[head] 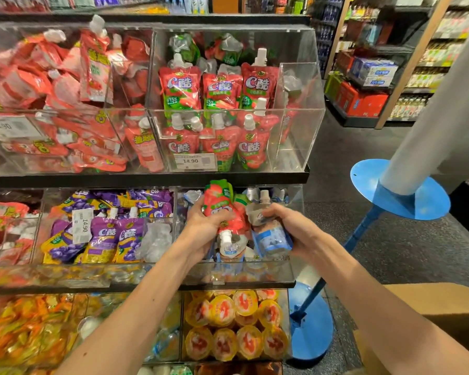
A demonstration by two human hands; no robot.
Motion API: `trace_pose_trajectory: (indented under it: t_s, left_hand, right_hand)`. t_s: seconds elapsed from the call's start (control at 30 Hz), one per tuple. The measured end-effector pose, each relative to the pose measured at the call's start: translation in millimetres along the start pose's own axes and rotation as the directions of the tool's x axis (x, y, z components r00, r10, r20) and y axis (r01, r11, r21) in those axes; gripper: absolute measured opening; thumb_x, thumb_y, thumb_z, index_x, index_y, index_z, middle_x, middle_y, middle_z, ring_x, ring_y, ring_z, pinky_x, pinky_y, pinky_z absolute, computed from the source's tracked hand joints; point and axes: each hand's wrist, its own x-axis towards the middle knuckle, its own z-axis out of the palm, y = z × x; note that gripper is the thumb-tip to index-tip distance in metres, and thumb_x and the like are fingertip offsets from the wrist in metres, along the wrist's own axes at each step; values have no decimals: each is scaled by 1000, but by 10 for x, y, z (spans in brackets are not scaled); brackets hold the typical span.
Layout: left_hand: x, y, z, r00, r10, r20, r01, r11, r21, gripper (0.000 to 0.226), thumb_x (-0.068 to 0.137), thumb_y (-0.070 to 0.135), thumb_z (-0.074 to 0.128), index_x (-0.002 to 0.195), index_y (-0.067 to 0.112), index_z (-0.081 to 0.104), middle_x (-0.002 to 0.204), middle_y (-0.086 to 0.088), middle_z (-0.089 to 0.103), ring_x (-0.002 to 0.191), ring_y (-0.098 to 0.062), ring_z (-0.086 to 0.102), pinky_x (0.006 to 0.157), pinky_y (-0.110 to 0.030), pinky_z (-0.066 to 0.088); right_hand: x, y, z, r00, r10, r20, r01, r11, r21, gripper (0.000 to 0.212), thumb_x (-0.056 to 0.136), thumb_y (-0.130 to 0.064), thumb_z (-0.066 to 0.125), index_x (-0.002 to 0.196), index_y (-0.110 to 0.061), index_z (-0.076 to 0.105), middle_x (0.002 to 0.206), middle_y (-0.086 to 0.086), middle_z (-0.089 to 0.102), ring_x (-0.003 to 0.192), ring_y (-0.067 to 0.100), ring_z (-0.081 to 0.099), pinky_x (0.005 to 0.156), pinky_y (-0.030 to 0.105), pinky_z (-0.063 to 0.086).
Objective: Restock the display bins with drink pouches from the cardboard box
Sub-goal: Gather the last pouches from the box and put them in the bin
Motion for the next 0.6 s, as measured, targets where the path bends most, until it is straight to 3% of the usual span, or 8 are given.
trace_pose_trajectory:
  t_s: [0.1,0.2,0.33,0.43,0.53,0.6]
  left_hand:
    - [58,51,-153,997,10,-71,-13,999,-41,58,79,-11,72,128,15,53,108,-16,67,99,-34,69,82,-46,59]
    - [84,30,-251,996,33,-84,-33,999,-1,51,79,-11,72,116,20,56,105,-15,68,101,-35,67,91,-50,56]
    - [65,-50,-213,998,47,-40,-45,999,27,54,78,-9,75,118,22,57,106,-14,71,96,-29,70,76,-37,57]
    - [60,-64,-205,999,33,-39,-33,999,-5,50,80,-9,73,115,22,56,104,-13,71,92,-26,72,67,-31,57]
    - [77,-48,-252,998,43,-54,-43,999,-6,52,81,-9,71,123,15,55,103,-13,70,91,-25,71,69,-31,56]
    - [67,-50,-269,998,43,-54,-43,999,5,52,81,-10,71,125,13,54,103,-13,69,89,-24,70,68,-30,55]
  right_hand:
    - [88,-53,-79,985,-147,-94,139,987,-85,21,93,2,54,107,-7,67,96,16,70,80,24,68,66,33,58]
    - [235,65,-72,959,-232,-164,184,947,-262,30,90,4,65,118,-7,65,110,14,70,93,23,69,66,30,59]
    - [436,197,-26,932,-306,-194,225,909,-351,30,87,-4,72,116,-1,65,98,8,71,83,15,68,64,19,57]
    - [494,198,-34,952,-272,-139,233,941,-247,29,86,-9,74,113,-7,65,97,4,73,90,18,69,75,26,56]
    - [495,232,-58,965,-252,-72,211,909,-359,17,89,-9,71,101,-20,66,89,-8,72,81,3,68,68,18,52]
    - [526,250,-102,955,-285,-75,234,888,-397,17,90,-8,70,103,-18,68,92,-6,73,80,2,68,66,17,53]
